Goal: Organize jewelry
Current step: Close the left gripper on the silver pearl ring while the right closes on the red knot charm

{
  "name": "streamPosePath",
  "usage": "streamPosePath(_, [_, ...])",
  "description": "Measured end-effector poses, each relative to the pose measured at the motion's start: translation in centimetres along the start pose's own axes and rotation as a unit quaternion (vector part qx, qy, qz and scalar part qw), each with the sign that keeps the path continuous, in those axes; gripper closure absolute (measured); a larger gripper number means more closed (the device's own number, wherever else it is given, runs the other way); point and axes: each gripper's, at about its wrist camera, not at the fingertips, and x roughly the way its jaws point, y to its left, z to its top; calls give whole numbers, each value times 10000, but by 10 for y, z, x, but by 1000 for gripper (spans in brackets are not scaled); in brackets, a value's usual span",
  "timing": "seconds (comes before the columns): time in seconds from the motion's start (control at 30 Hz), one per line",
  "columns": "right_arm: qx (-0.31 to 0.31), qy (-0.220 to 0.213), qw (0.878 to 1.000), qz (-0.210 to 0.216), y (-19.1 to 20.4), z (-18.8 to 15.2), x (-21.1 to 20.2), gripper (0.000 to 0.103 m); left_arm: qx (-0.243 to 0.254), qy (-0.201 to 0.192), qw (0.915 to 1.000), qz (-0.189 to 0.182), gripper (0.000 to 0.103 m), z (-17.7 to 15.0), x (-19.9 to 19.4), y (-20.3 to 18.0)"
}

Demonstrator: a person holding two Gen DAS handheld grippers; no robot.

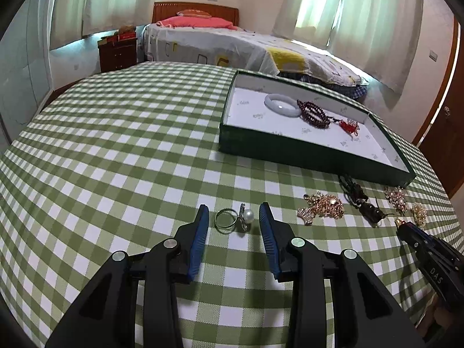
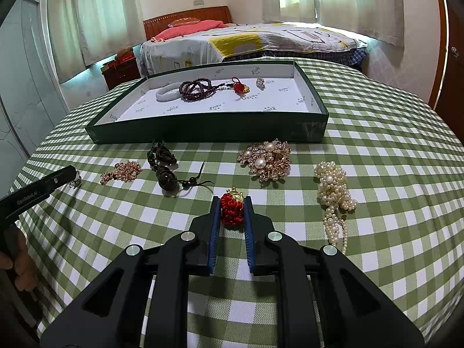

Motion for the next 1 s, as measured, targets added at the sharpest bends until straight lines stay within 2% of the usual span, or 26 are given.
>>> streamPosePath(0.43, [1,-1,10000,4,0,0,0,87,123,53,9999,-52,67,-1,5,-6])
streamPosePath(0.63, [4,-3,10000,6,0,-1,0,87,140,54,9999,-31,73,-1,5,-7])
streamPosePath(1.0, [6,-6,10000,14,0,-1,0,87,192,9,9998,-40,73,-1,2,-8])
